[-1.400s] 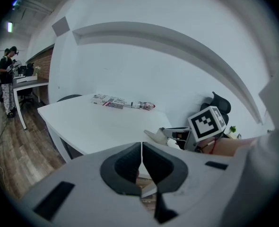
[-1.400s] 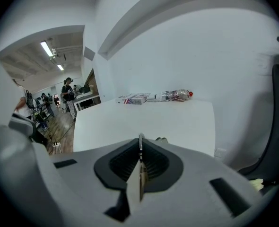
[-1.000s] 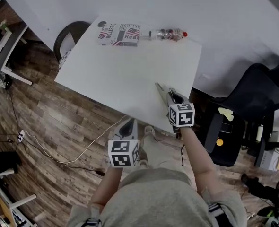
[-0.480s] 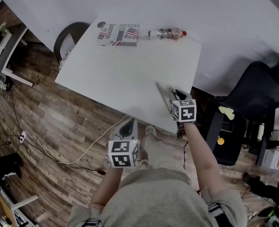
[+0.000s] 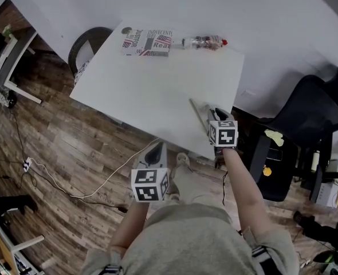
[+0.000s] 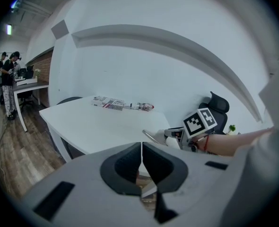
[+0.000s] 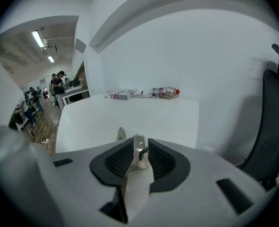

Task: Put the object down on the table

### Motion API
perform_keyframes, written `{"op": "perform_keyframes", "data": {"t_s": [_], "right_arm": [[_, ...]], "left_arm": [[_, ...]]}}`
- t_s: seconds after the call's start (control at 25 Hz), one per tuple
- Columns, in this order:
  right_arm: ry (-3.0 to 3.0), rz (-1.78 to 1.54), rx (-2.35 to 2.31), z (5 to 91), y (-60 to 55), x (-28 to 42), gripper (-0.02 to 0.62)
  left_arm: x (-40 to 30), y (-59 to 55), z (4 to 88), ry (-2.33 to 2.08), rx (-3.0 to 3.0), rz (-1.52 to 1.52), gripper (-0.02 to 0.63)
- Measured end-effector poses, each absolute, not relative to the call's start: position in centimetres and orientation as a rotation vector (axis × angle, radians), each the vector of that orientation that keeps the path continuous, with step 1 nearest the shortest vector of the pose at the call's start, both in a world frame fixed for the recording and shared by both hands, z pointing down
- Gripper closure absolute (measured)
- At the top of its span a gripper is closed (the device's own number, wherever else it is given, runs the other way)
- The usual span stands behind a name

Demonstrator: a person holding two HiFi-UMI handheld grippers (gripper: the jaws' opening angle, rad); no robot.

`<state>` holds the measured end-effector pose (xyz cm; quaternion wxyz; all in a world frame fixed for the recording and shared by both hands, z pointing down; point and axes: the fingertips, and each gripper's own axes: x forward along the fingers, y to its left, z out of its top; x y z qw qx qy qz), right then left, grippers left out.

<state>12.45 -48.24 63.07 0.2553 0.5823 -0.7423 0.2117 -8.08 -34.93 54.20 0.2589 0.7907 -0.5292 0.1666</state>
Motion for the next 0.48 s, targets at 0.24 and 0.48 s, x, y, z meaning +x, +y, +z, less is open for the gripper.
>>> {"op": "perform_keyframes", "data": {"t_s": [0.24, 0.48], "right_arm": [[-2.059, 0.539, 1.594, 60.5, -45.7, 11.7, 0.502], [-2.119, 0.499, 1.599, 57.4, -42.1, 10.3, 0.523]], "left_arm": [[-8.3, -32.9, 53.2, -1.442, 2.162, 0.431, 0.595], [-8.6, -30.0, 52.2, -1.462, 2.167, 0.405, 0.595]]}}
